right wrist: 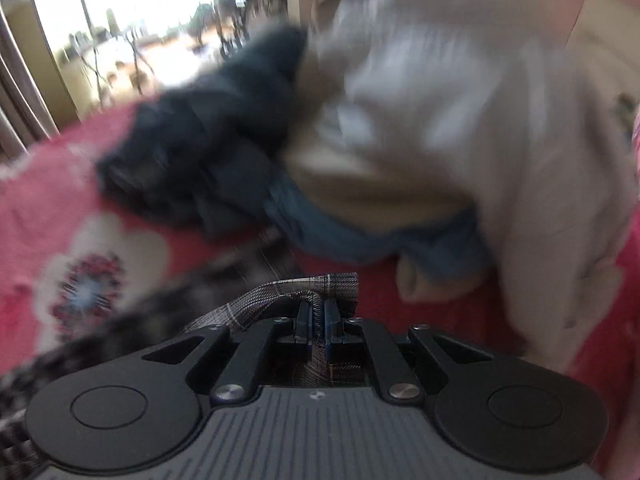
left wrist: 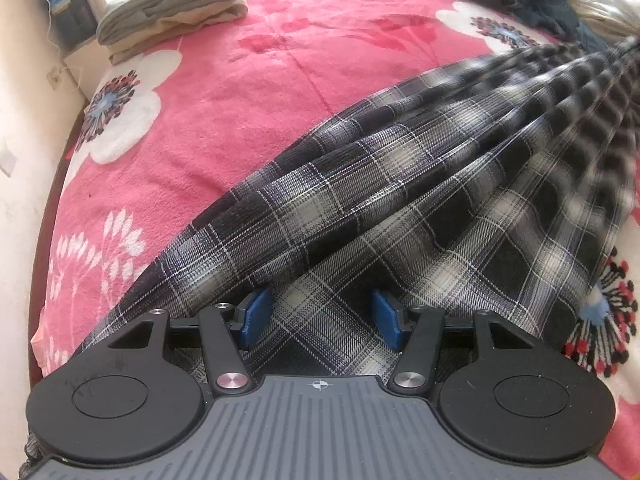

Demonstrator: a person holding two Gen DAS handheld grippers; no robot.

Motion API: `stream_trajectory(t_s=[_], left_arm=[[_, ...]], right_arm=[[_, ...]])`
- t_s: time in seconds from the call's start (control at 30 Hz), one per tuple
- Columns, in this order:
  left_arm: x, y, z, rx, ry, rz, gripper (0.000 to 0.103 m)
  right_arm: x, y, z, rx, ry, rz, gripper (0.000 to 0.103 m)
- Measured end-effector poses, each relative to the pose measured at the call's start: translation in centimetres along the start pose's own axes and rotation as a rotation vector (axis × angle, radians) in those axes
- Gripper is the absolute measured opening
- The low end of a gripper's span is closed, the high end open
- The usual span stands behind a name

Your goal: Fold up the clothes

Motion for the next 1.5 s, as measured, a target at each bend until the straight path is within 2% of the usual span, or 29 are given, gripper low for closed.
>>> stream_trajectory(t_s=[0.07, 0.13, 0.2, 0.27, 0.37, 0.4, 0.5, 0.57, 0.6, 0.7, 0.87, 1.0, 1.2, 1.27, 1.33, 1.37, 1.4, 1.5], left_arm=[[0.0, -0.1, 0.1, -0.005, 0.000, 0.002, 0.056], [0.1, -0.2, 0.2, -0.009, 0.000, 0.003, 0.056], [0.1, -0.2, 0.2, -0.010, 0.001, 0.003, 0.056], [0.0, -0.2, 0.2, -0.010, 0.001, 0.006, 0.057], [0.2, -0.3, 0.2, -0.007, -0.005, 0.004, 0.057], [0.2, -0.3, 0.2, -0.006, -0.007, 0.003, 0.057], [0.3, -0.3, 0.2, -0.003, -0.013, 0.002, 0.058], [0.4, -0.4, 0.2, -0.001, -0.016, 0.001, 0.057], [0.4, -0.3, 0.2, 0.002, -0.020, 0.001, 0.057], [0.7, -0.2, 0.0, 0.012, -0.033, 0.009, 0.057], [0.6, 0.0, -0.1, 0.025, -0.026, 0.021, 0.058], [0.3, 0.2, 0.1, 0.037, -0.006, 0.026, 0.058], [0.2, 0.4, 0.1, 0.053, 0.009, 0.042, 0.058], [0.1, 0.4, 0.0, 0.057, 0.012, 0.046, 0.058], [0.1, 0.5, 0.0, 0.062, 0.013, 0.049, 0.058], [0.1, 0.6, 0.0, 0.064, 0.012, 0.050, 0.058], [0.2, 0.6, -0.1, 0.068, 0.011, 0.051, 0.058], [0.2, 0.8, -0.1, 0.077, 0.009, 0.050, 0.058]], right_arm=[[-0.1, 0.5, 3.0, -0.082, 0.064, -0.024, 0.016], [-0.2, 1.0, 5.1, -0.134, 0.130, -0.047, 0.036], [-1.0, 1.2, 4.3, -0.085, 0.175, -0.098, 0.038], [-2.9, 1.6, 2.2, 0.012, 0.190, -0.196, 0.038], [-7.5, 2.7, -1.8, 0.150, 0.106, -0.392, 0.039], [-9.2, 3.3, -3.2, 0.183, 0.047, -0.457, 0.041], [-15.1, 5.9, -7.0, 0.230, -0.227, -0.615, 0.042], [-19.2, 8.0, -8.1, 0.208, -0.405, -0.698, 0.042], [-21.1, 9.2, -8.1, 0.193, -0.461, -0.741, 0.041], [-26.4, 13.1, -7.5, 0.151, -0.559, -0.873, 0.040], [-31.8, 16.8, -5.1, 0.088, -0.628, -1.019, 0.039], [-33.8, 17.9, -4.0, 0.034, -0.676, -1.101, 0.039], [-36.0, 19.5, -3.0, -0.014, -0.692, -1.226, 0.039], [-36.7, 20.1, -2.7, -0.022, -0.688, -1.254, 0.030], [-36.9, 20.6, -3.0, -0.015, -0.693, -1.280, 0.012], [-36.9, 20.9, -3.4, 0.000, -0.694, -1.296, 0.008], [-36.8, 21.1, -3.8, 0.022, -0.693, -1.313, 0.004], [-36.3, 21.4, -5.1, 0.085, -0.687, -1.328, 0.002]])
Point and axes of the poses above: each gripper's, at about its wrist camera, not at the fingertips, and z roughly the way its jaws point, x to its right, y to its underside, the point moved 1 cm from there along z, roughly the way its jaws point, and after that the axes turned 5 degrees about z, right-handed, at the moved point
